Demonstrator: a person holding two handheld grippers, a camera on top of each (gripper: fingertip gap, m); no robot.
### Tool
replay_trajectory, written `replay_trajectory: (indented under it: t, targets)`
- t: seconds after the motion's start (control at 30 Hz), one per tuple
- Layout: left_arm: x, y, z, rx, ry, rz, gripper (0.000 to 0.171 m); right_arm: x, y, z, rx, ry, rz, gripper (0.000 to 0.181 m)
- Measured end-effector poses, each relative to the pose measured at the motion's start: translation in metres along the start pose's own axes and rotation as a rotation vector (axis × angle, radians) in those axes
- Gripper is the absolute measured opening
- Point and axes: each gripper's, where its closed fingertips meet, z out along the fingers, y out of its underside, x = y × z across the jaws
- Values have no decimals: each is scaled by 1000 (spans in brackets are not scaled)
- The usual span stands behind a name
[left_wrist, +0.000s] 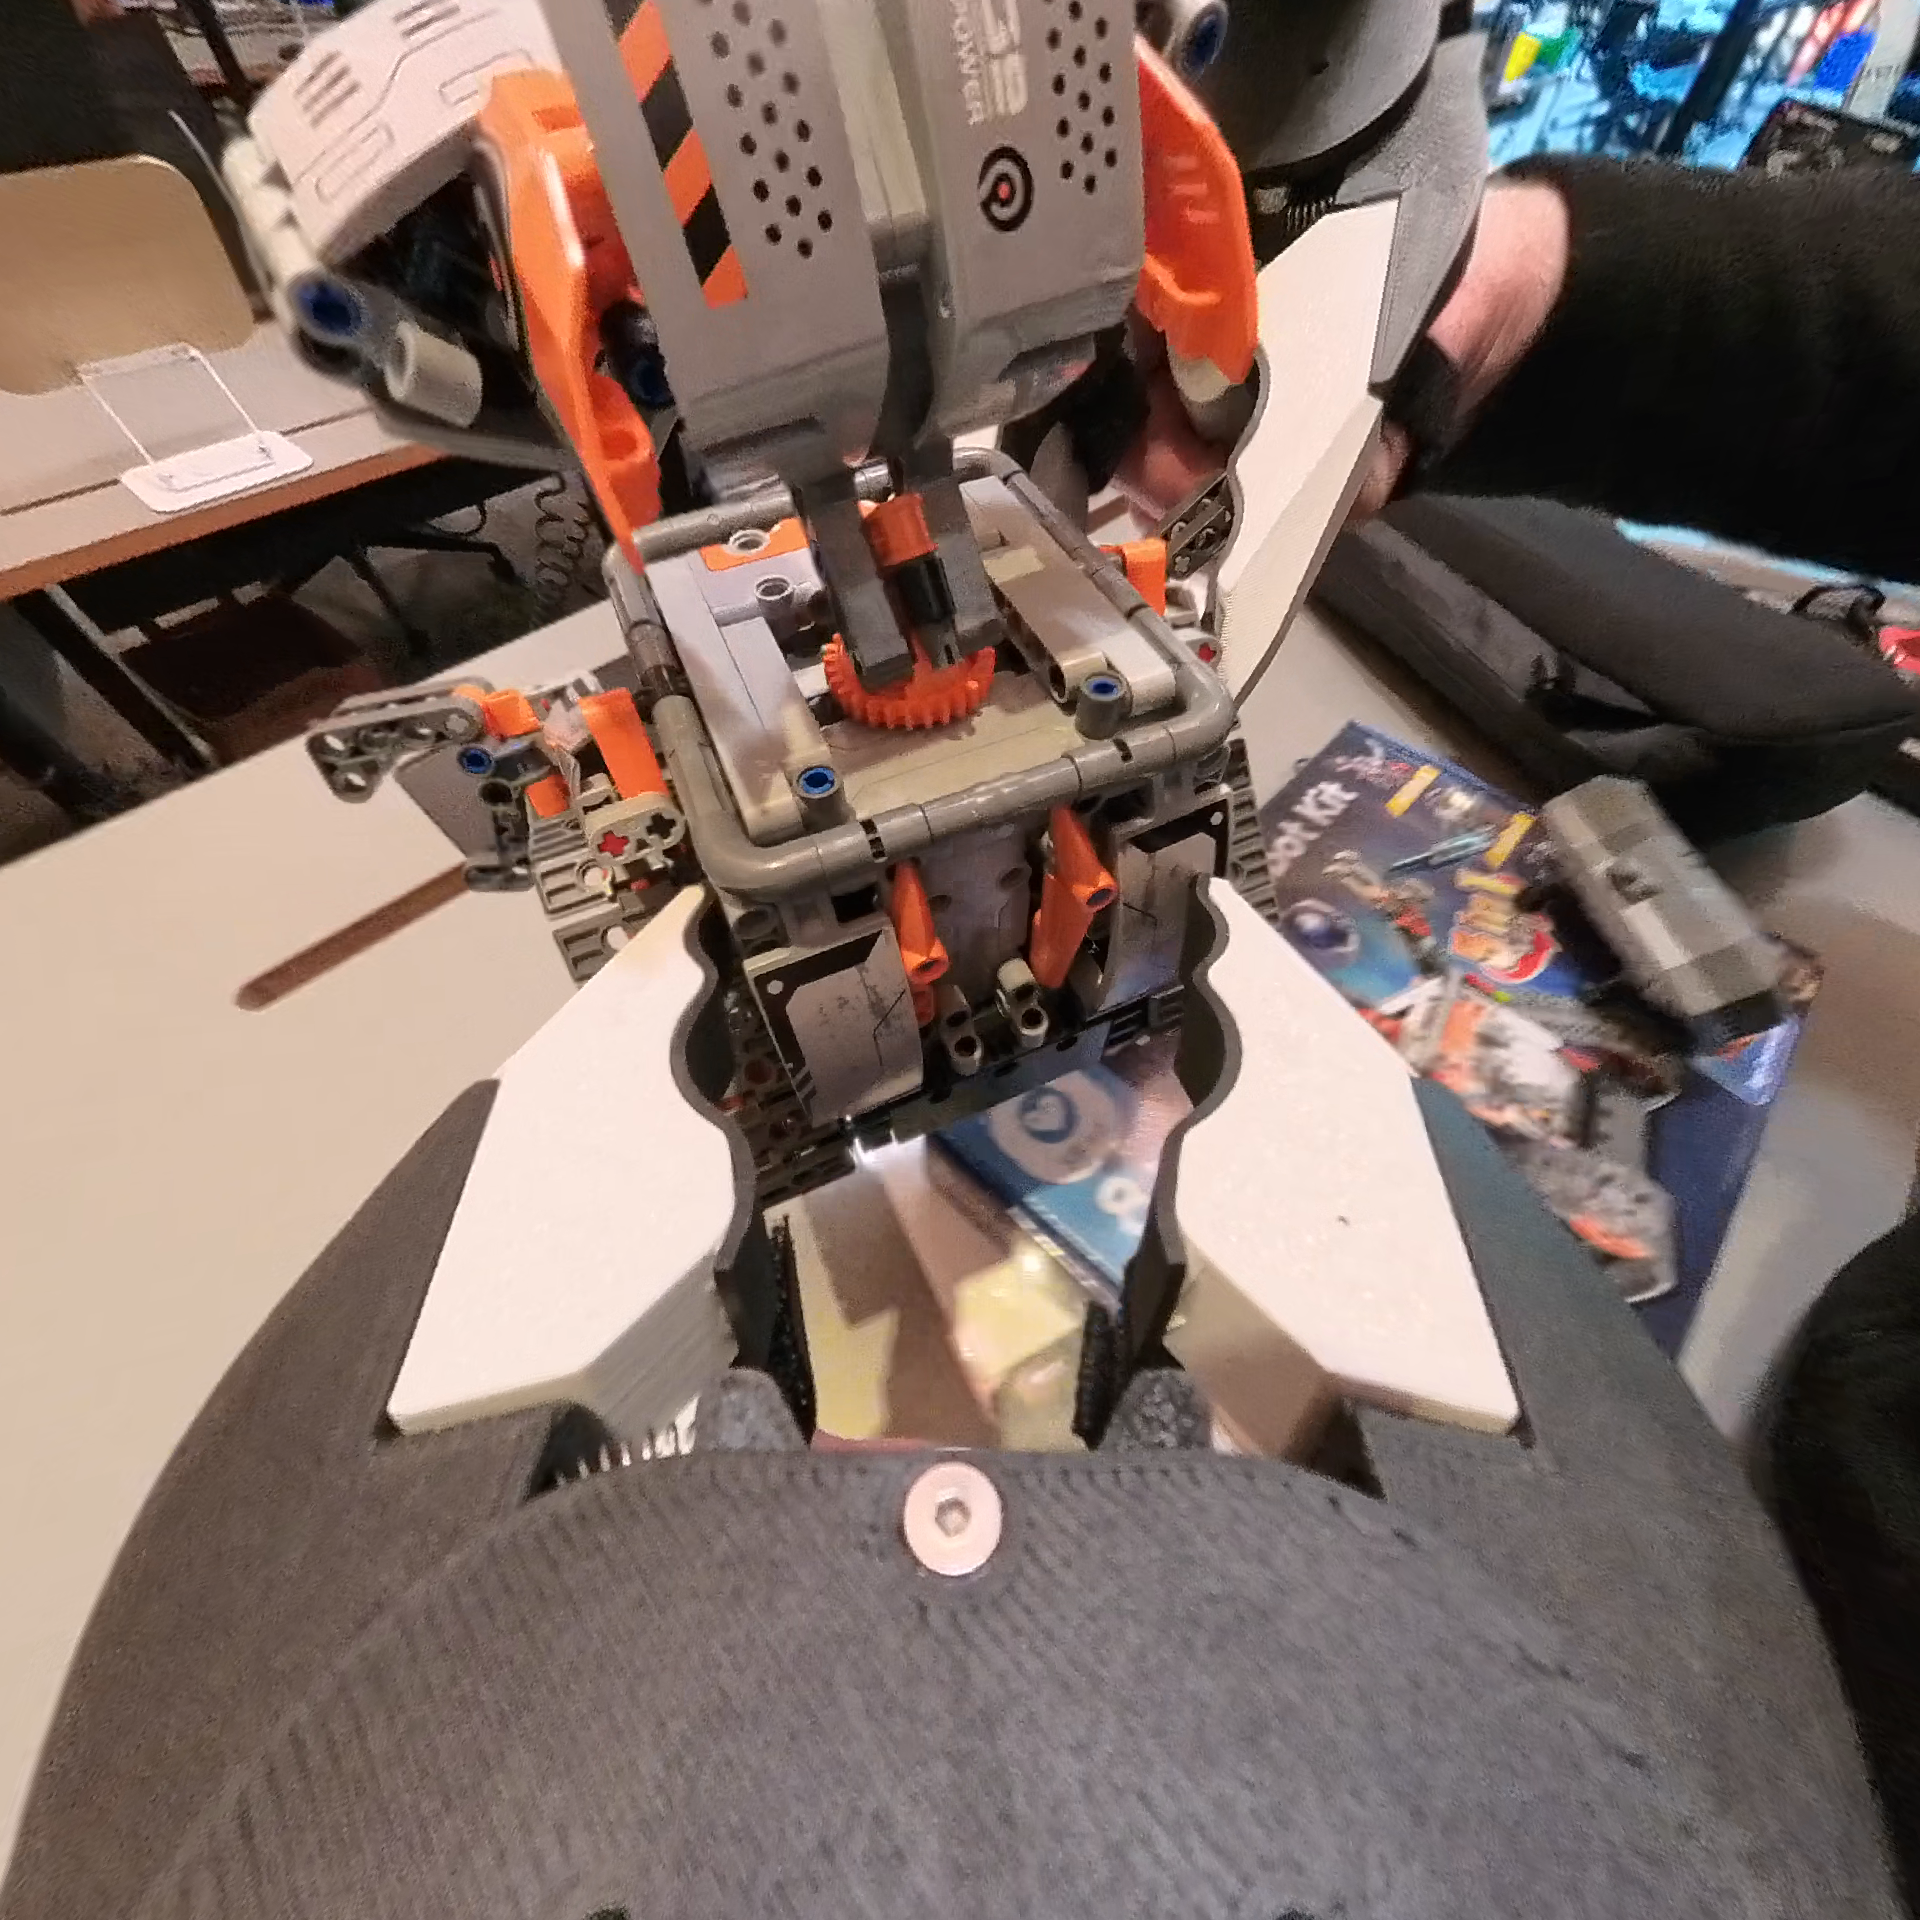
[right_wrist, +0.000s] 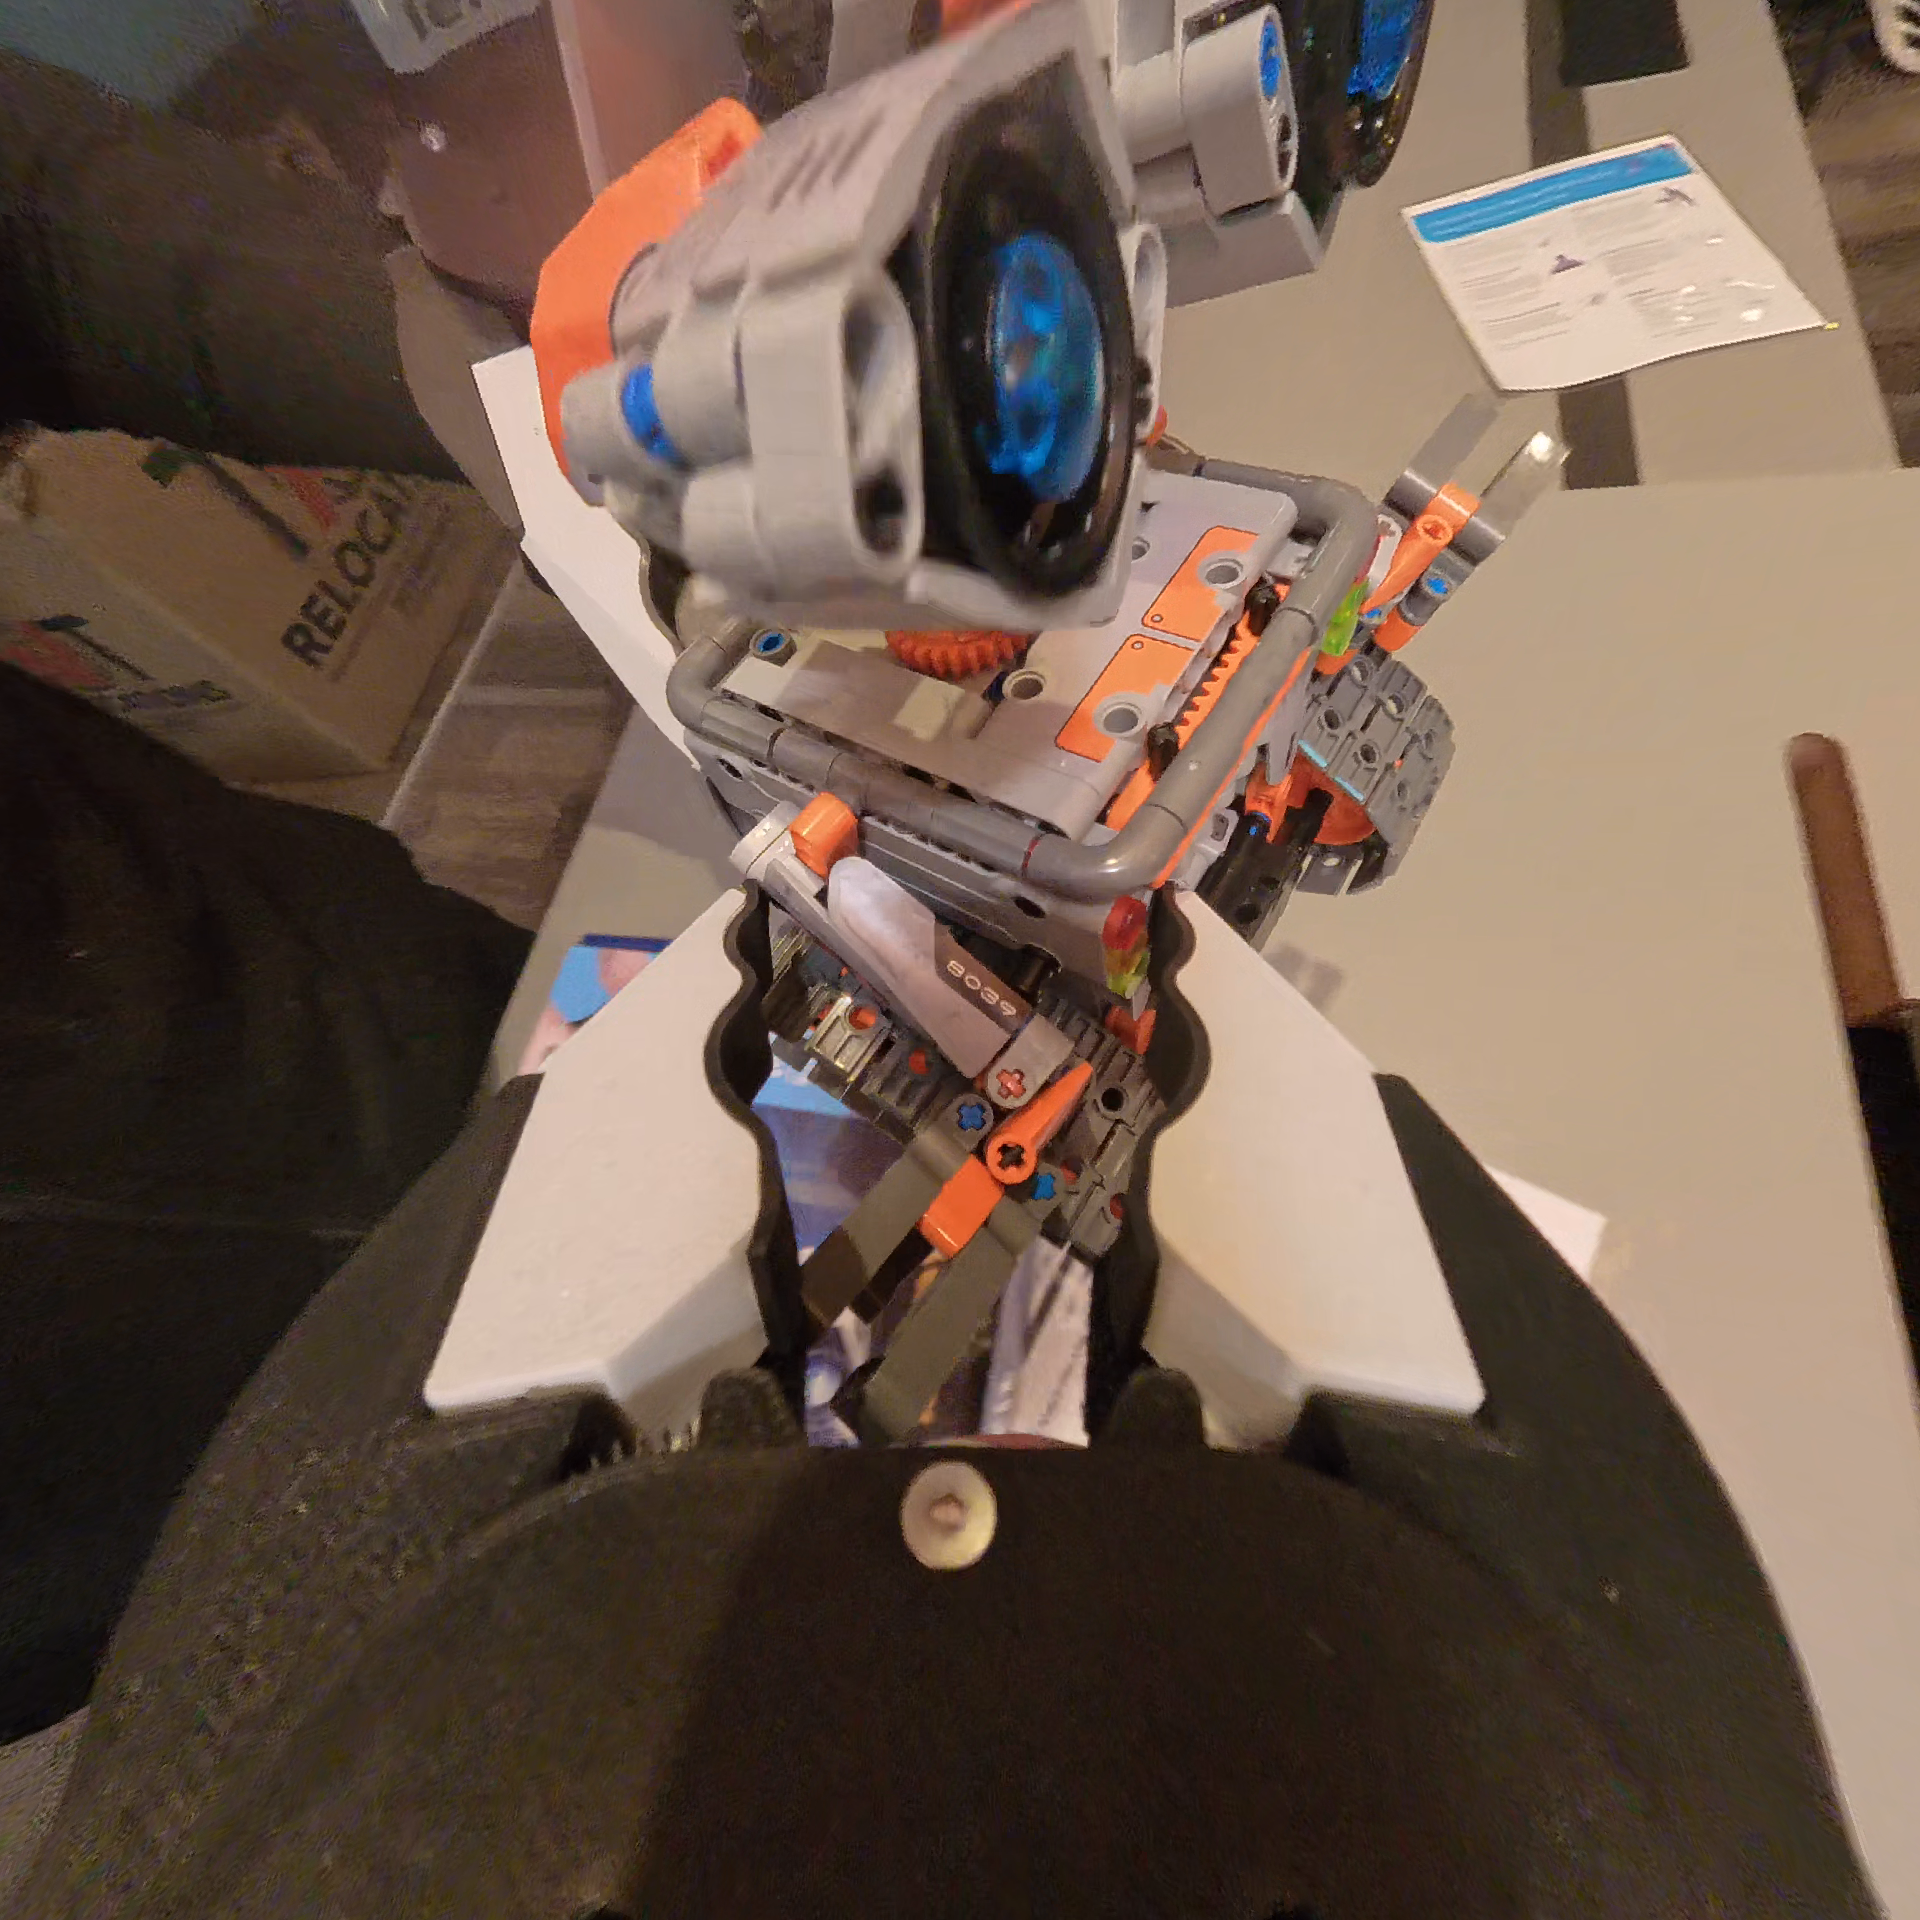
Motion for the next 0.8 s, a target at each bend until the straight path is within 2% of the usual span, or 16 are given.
replay_trajectory:
  t: [0.23,0.37,0.63,0.8]
  targets:
    - [-84,27,23,-29,102,17,83,77,-4,40,29,87,64,71]
    - [-119,51,38,-53,152,43,83,113,8,63,35,121,97,71]
    - [-168,98,66,-145,220,96,83,163,36,101,16,178,149,71]
    - [-186,108,74,-178,242,138,82,179,41,113,59,217,169,72]
